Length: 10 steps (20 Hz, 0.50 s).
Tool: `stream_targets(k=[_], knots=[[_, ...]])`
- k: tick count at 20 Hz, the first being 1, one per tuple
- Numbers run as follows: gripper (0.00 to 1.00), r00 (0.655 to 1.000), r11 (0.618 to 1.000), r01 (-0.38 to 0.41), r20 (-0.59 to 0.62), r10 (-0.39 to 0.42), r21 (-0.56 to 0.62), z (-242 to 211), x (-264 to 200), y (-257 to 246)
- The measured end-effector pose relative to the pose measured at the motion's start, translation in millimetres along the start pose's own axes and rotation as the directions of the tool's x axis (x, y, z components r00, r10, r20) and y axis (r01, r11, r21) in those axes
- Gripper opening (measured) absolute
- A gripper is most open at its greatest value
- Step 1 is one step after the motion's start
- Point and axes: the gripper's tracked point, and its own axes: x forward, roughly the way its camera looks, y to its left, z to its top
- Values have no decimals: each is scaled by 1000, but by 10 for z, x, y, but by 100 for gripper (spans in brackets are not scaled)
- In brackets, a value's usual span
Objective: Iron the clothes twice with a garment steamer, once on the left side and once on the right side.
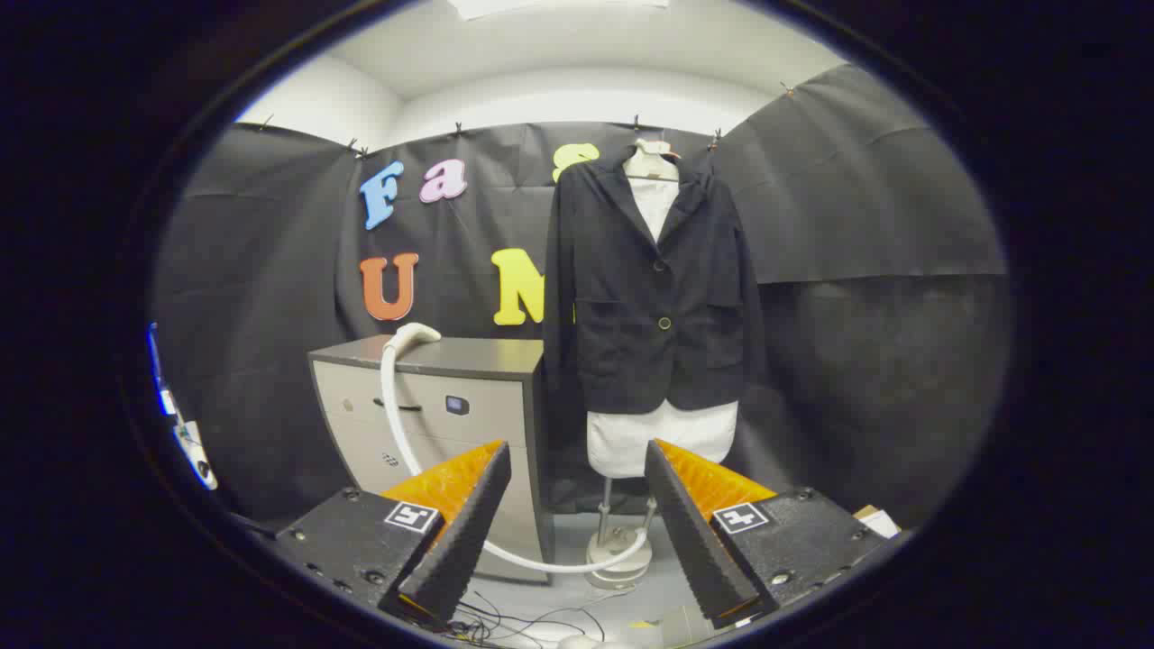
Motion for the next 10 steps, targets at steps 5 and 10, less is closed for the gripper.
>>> stream_targets(k=[5, 10], knots=[[96, 1000, 1000, 6, -3, -6, 2, 4, -39, 60], [96, 1000, 1000, 1, 2, -1, 6, 23, -81, 135]])
